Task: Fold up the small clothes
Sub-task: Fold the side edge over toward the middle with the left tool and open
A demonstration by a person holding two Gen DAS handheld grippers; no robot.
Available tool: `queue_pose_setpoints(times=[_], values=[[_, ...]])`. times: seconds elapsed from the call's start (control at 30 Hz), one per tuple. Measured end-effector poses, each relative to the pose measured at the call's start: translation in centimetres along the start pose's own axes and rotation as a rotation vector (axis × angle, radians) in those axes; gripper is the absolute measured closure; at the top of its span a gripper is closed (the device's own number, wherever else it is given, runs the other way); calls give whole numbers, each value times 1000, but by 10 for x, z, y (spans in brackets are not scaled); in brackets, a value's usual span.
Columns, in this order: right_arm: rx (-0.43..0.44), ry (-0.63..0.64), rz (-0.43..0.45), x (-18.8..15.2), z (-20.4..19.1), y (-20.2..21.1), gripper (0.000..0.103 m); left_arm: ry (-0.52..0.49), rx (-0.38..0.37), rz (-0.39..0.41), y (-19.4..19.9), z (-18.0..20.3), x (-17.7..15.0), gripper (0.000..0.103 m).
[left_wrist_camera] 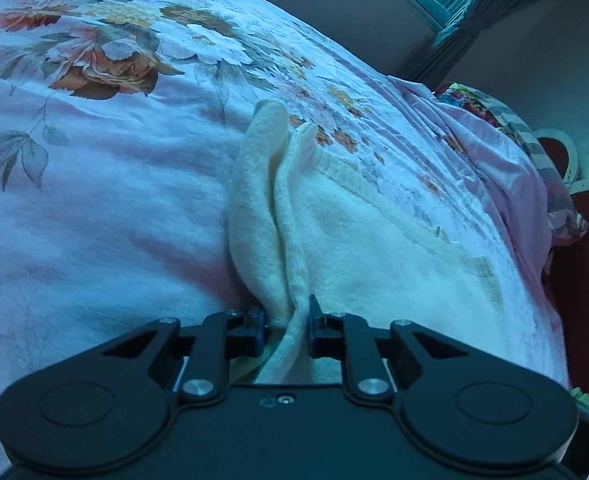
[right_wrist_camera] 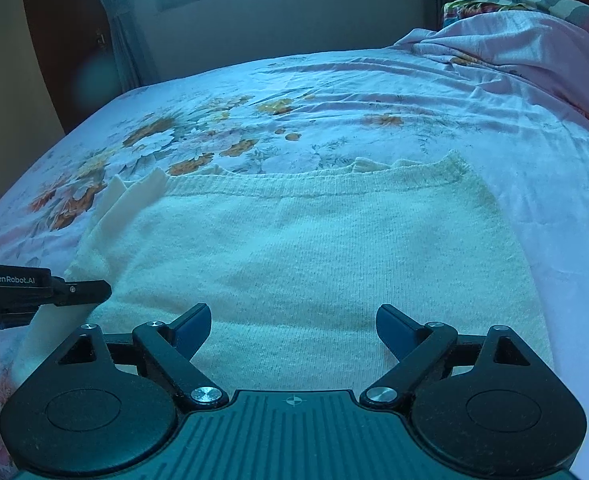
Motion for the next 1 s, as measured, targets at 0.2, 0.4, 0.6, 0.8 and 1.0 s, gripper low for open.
queue_pose_setpoints(times=[0.2,0.4,0.6,0.8,1.0], values=[[5,1,-1,-1,0,0,13,113,-77,-17,-3,-14,3,86],[-8,18,11,1,-4,1,13,136,-99,14,4,-14,3,90],[-102,162,-75,-9,-19,-32,11,8,-103,46,19,36,13,90],[-40,33,-35,-3,15,-12,10,-195,-67,3,5,136,10,90],[5,-137,-22,-6,98,30,10,-300,-10,-100,-59,217,-42,90]])
Point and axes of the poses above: each gripper's, at about its wrist camera, not at the fingertips, and y roughly against the way its jaws point, z to its right, x to its top, the point moved 1 cm from there along -y, roughly the way its jaws point, and after that the axes turned 10 degrees about -x, right-handed, at the moved point
